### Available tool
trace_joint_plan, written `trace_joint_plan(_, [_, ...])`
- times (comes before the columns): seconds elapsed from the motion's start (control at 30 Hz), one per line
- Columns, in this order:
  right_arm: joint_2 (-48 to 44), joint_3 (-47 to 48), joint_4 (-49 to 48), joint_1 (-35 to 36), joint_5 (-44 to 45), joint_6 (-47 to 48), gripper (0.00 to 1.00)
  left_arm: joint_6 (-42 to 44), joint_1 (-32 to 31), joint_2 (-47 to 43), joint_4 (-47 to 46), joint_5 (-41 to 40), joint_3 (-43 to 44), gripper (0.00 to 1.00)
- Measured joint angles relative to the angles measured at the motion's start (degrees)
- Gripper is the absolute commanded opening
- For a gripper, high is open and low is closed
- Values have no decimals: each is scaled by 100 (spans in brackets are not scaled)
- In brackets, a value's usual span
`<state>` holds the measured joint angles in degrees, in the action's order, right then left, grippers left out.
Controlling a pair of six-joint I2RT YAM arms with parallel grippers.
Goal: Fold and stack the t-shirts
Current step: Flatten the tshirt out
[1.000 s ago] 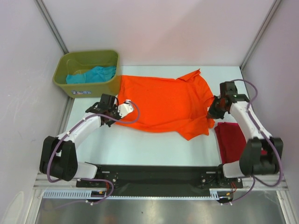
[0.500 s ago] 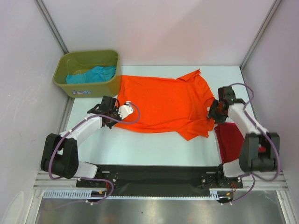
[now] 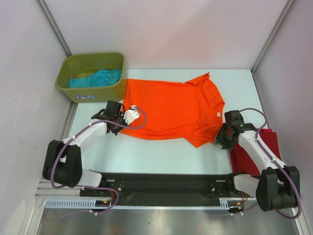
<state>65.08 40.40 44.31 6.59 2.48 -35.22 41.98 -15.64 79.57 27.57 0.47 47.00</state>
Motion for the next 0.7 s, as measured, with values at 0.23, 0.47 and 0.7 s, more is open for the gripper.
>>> trace_joint_plan(0.23, [702,-35,-793,-2,-42,94,47,-11,0,0,17,-2,2,0])
trace_joint_plan(0.47, [1078,-205,-1246,-50,-79,205,0,-11,2,-26,186,-2,2,0])
trace_joint_plan(0.7, [503,-203,-925,-101,-81,151,0,-11,2,-334,601,9,-31,0])
